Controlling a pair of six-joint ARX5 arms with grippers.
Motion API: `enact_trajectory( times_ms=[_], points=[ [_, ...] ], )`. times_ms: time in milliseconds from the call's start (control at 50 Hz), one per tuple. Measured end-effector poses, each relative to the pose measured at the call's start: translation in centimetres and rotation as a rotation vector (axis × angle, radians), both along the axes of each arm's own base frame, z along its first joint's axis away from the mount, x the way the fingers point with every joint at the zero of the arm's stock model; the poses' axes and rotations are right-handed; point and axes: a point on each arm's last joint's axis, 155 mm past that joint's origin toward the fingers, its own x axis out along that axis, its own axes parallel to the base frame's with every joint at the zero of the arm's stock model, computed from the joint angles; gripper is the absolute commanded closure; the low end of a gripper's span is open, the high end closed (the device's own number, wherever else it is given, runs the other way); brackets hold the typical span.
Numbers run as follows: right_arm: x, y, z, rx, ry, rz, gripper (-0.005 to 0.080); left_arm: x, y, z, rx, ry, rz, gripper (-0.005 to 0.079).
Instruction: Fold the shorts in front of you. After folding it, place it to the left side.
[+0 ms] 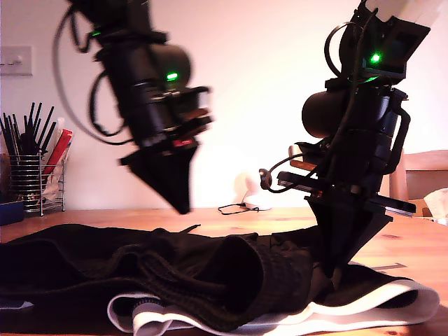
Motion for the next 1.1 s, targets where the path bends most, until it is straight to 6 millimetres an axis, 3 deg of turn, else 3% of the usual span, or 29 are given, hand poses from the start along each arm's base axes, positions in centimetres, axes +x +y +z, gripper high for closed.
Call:
enact_trajectory(
  times_ms=[280, 480, 640, 980, 1100],
  points=[
    [-0.2, -1.5, 0.0, -0.014, 0.025, -0.013, 0.0765, 1.1, -0.3, -0.1, -0.015, -0.035, -0.001, 0.0683],
    [-0.8, -3.6, 0.0, -0.036, 0.072, -0.022, 0.0765, 1.0, 0.7, -2.4, 0.019, 0.008, 0.006, 0.0683],
    [-1.7, -5.6, -0.1, -0.088, 0.115, -0.03, 0.0765, 0.8, 1.0, -2.8, 0.026, 0.019, 0.009, 0.0683],
    [-2.1, -12.5, 0.0, -0.217, 0.165, -0.121, 0.0765, 0.1, 1.2, -4.0, 0.04, 0.065, 0.005, 0.0683],
    [-2.3, -13.4, 0.2, -0.204, 0.178, -0.157, 0.0765, -0.1, 0.7, -4.2, 0.028, 0.066, -0.006, 0.0683]
  ],
)
